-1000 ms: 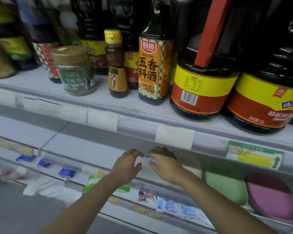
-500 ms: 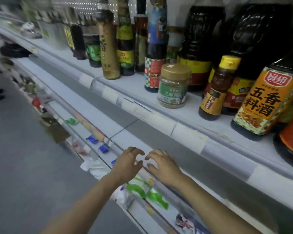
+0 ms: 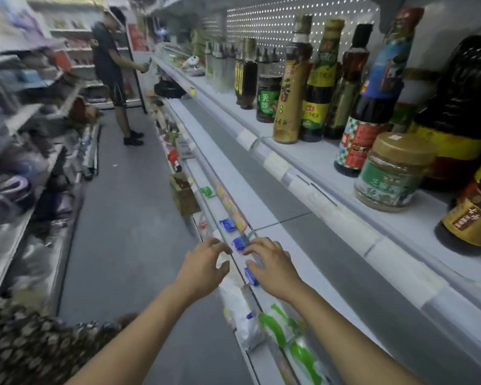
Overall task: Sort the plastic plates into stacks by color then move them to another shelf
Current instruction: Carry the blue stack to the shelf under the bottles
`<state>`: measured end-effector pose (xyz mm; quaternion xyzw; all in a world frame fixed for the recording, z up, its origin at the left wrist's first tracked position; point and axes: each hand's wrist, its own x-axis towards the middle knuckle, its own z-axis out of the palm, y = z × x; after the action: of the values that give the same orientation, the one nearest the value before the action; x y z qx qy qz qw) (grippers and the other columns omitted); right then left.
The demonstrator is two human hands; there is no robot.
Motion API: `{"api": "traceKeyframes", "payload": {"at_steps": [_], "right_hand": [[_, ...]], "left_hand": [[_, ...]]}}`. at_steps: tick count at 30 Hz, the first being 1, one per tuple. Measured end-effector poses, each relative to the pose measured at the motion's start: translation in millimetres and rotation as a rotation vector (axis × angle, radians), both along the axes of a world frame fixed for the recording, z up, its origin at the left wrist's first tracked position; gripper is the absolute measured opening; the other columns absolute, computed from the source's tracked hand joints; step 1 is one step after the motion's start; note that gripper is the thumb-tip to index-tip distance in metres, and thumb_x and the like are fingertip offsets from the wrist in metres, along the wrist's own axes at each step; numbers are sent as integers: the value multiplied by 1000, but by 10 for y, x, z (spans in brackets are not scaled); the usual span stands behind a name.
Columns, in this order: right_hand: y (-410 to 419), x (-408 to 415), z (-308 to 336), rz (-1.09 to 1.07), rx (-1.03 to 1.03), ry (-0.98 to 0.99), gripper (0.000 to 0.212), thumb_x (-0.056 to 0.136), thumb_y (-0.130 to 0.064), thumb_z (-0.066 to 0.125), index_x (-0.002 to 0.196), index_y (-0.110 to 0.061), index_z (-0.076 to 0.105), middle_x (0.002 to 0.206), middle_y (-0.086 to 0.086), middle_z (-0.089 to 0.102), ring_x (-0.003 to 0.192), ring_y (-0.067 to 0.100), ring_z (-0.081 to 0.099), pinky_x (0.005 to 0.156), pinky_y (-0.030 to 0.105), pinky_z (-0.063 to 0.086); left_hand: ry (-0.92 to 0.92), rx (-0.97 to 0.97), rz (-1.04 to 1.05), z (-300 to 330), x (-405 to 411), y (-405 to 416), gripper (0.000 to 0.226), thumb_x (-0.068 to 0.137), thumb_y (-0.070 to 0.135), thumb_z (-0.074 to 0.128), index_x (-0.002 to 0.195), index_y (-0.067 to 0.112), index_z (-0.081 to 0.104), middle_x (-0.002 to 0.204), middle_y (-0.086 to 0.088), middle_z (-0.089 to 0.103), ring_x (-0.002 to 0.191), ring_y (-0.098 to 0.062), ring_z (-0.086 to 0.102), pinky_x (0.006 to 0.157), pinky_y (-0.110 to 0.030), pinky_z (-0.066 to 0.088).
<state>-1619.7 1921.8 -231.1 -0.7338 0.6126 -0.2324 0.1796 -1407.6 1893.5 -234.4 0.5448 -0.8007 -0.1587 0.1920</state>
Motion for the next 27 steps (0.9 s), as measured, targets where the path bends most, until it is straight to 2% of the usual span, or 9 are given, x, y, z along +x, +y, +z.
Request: {"api": "traceKeyframes", "payload": {"at_steps": [4, 5, 7, 9, 14, 19, 21, 27], "right_hand": [[-20, 266, 149, 100, -63, -49, 22, 97, -31, 61, 117, -29, 69, 138, -13, 53, 130, 12, 45, 95, 24, 28], [-16, 343, 180, 121, -76, -94, 20, 97, -28, 61, 114, -28, 71, 135, -11, 56, 129, 12, 47, 96, 24, 29], [-13, 521, 216, 162, -102, -192, 18, 94, -24, 63, 108, -25, 73, 128, -7, 61, 127, 16, 53, 107, 33, 39], [9, 712, 245, 196, -108, -255, 20, 88, -29, 60, 103, -29, 73, 122, -8, 63, 122, 18, 57, 108, 41, 44], [129, 1161, 408, 344, -102, -267, 19, 90, -19, 65, 104, -29, 73, 120, -7, 63, 118, 17, 56, 105, 39, 45], [161, 1647, 760, 464, -148, -275, 17, 86, -31, 60, 98, -37, 71, 119, -13, 62, 118, 18, 54, 106, 47, 44], [130, 1874, 922, 506, -179, -268, 16, 88, -30, 61, 98, -38, 70, 119, -15, 61, 117, 17, 54, 106, 49, 43], [-38, 2645, 1418, 653, -269, -238, 15, 91, -29, 62, 100, -39, 71, 125, -18, 60, 120, 11, 50, 107, 43, 41]], "left_hand": [[-2, -7, 141, 193, 202, 310, 31, 86, 41, 55, 116, 37, 63, 131, 9, 57, 119, -19, 57, 98, -44, 49], [-7, -5, 170, 236, 245, 400, 30, 88, 40, 56, 117, 35, 63, 132, 8, 57, 121, -19, 56, 99, -44, 48], [-16, -22, 227, 339, 341, 582, 31, 89, 41, 56, 119, 34, 63, 134, 7, 56, 123, -20, 55, 100, -44, 47], [-26, -51, 284, 434, 455, 755, 31, 90, 39, 57, 120, 33, 63, 136, 6, 56, 125, -20, 54, 101, -42, 46], [-27, -94, 415, 707, 795, 1164, 32, 90, 39, 57, 120, 33, 64, 137, 5, 54, 125, -20, 53, 101, -46, 47], [-53, -162, 541, 990, 1307, 1490, 27, 88, 39, 58, 114, 37, 65, 129, 11, 54, 118, -15, 55, 95, -44, 50], [-81, -175, 591, 1125, 1558, 1561, 26, 88, 39, 57, 113, 37, 64, 129, 11, 54, 119, -16, 54, 95, -45, 50], [-109, -224, 722, 1545, 2349, 1582, 27, 87, 46, 55, 112, 37, 65, 128, 10, 56, 118, -16, 56, 96, -46, 50]]}}
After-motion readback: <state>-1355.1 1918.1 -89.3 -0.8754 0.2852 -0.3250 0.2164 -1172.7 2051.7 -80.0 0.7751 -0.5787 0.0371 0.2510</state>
